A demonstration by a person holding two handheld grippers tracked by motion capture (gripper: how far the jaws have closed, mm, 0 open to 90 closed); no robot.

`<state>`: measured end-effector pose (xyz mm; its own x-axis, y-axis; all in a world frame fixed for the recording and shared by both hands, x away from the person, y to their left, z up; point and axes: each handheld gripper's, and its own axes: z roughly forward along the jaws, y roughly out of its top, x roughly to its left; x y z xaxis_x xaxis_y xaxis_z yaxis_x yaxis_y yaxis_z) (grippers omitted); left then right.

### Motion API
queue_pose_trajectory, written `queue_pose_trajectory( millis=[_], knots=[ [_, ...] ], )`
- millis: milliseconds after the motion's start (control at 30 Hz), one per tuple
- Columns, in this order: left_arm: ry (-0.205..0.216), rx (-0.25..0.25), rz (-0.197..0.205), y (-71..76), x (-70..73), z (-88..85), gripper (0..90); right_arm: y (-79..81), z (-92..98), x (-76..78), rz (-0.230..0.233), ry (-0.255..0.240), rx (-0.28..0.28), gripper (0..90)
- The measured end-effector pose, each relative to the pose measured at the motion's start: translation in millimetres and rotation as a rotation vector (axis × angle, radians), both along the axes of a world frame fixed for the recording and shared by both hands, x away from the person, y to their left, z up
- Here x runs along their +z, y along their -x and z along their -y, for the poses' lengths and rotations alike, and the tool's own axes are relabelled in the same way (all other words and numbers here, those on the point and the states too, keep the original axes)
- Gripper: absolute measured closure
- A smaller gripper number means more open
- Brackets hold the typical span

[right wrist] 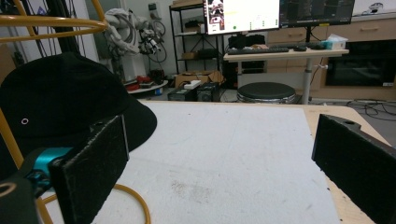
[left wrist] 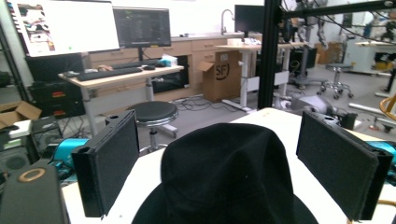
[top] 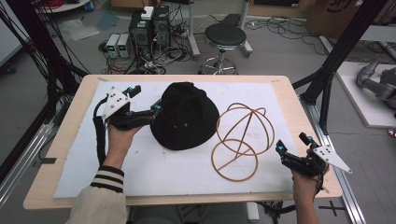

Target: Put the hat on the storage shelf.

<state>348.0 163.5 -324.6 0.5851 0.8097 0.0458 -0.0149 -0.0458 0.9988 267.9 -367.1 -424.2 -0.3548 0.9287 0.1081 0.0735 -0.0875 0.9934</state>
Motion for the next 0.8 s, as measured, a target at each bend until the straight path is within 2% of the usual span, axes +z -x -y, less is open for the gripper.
queue_pose_trajectory(
  millis=[433,800],
  knots=[
    [-0.057,-0.057,-0.031,-28.0,2.3,33.9,13.4,0.9,2.5,-0.1,0.001,-0.009,-0.005,3.4],
    [-0.108,-0.109,-0.084,-52.3,-11.3,56.9,13.6,1.5,4.7,-0.8,0.002,-0.006,-0.009,3.3]
  ],
)
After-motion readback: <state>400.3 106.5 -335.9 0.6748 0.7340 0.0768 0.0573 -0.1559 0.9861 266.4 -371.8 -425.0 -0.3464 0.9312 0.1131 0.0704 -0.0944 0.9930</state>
